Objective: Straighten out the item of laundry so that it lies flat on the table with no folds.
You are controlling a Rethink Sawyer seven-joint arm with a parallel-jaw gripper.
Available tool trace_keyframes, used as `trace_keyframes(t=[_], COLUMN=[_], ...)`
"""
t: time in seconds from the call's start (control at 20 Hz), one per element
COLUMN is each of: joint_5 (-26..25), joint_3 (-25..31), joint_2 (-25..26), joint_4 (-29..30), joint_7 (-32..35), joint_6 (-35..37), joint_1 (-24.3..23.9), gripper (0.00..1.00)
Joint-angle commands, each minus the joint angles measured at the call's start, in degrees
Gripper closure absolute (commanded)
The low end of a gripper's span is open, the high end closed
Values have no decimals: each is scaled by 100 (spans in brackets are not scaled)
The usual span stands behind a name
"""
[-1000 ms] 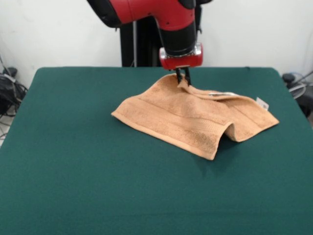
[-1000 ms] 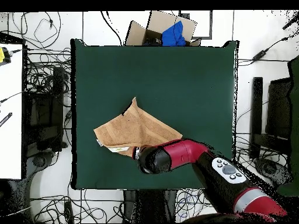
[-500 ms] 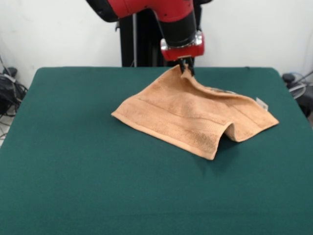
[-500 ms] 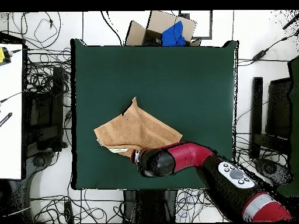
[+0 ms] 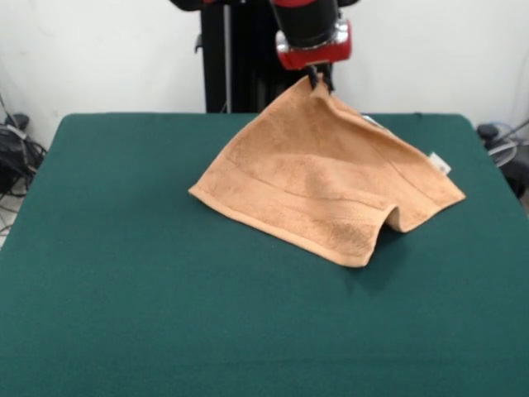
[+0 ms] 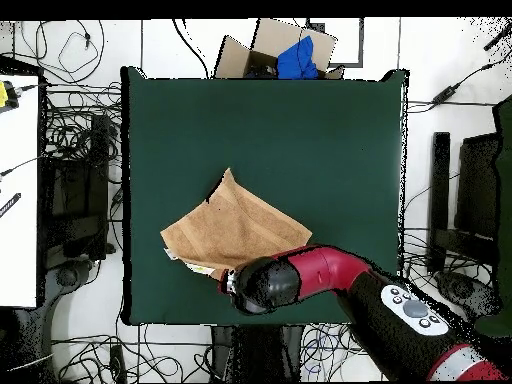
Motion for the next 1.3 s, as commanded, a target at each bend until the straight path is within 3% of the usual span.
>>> trace_keyframes(t=[0.05,0.45,1.3], joint_5=[225,-173,-330], joint_3=[615,557,584], joint_2=[-1,367,247], joint_4=[297,258,162], joint_7=[-1017,-1277,-1518], joint_6=[724,835,1194], joint_1=[-102,-220,-527], gripper=[100,100,100])
